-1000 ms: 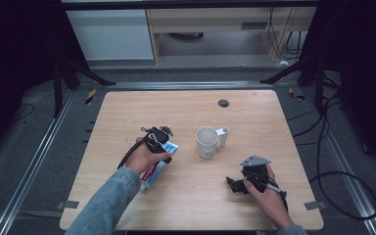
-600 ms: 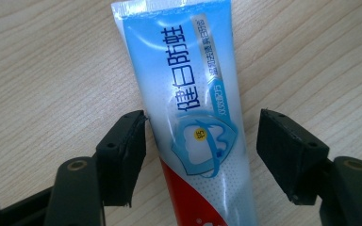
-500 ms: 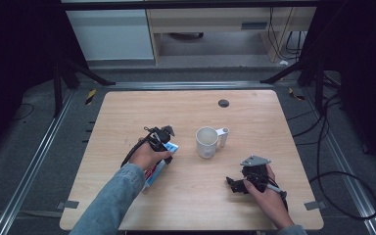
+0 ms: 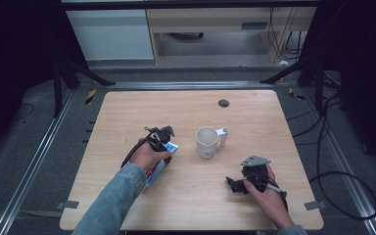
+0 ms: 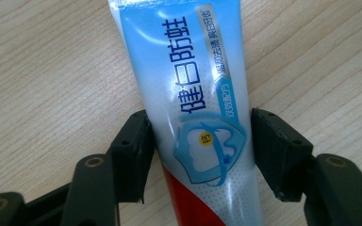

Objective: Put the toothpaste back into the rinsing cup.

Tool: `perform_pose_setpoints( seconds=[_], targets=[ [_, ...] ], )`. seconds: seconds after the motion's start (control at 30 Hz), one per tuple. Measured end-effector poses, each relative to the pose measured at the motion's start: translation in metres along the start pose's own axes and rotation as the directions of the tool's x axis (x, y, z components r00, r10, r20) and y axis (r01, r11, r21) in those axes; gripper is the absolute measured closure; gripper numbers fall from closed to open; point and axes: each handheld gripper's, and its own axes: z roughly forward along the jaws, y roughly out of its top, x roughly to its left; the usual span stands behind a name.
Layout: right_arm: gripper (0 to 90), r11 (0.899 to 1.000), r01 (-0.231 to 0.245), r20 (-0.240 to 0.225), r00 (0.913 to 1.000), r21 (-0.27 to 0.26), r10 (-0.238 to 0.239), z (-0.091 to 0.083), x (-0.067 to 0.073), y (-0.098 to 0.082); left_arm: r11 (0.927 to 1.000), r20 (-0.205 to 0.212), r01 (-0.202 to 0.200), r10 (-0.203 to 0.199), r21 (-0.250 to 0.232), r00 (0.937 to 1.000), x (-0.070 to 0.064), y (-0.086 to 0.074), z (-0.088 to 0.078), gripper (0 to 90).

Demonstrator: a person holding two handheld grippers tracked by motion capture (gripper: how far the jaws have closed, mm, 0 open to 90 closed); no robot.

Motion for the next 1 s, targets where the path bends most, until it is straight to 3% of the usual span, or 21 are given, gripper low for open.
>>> perform_pose_setpoints(
  seconds=[0.2, 0.4, 0.53, 0.67, 0.9, 1.0],
  targets=[
    [0.3, 1.000, 0.000, 0.001, 1.0000, 0.000, 0.000, 0.000, 0.000, 0.000, 0.9996, -0.003, -0.024, 0.024, -0.017, 0.9997, -0.004, -0.004, -0.002, 52.6],
    [0.4, 1.000, 0.001, 0.001, 1.0000, 0.000, -0.001, 0.000, 0.000, 0.000, 0.9956, 0.010, -0.048, 0.049, -0.081, 0.9988, -0.004, -0.012, -0.011, 69.2],
    [0.4, 1.000, -0.002, 0.000, 1.0000, 0.002, 0.002, 0.000, 0.000, 0.000, 0.9930, 0.020, -0.050, 0.053, -0.106, 0.9984, -0.001, -0.019, -0.020, 71.3],
    [0.3, 1.000, 0.000, 0.001, 1.0000, 0.002, 0.000, 0.000, 0.000, 0.000, 0.9813, 0.016, -0.042, 0.046, -0.188, 0.9988, 0.003, -0.023, -0.040, 71.6],
    [0.3, 1.000, 0.001, 0.001, 1.0000, 0.001, -0.001, 0.000, 0.000, 0.000, 0.9596, -0.006, -0.040, 0.040, -0.279, 0.9992, 0.006, -0.023, -0.070, 72.0],
    [0.3, 1.000, 0.000, 0.001, 1.0000, 0.002, 0.000, 0.000, 0.000, 0.000, 0.9469, -0.017, -0.034, 0.030, -0.320, 0.9994, 0.007, -0.023, -0.080, 72.1]
  ],
)
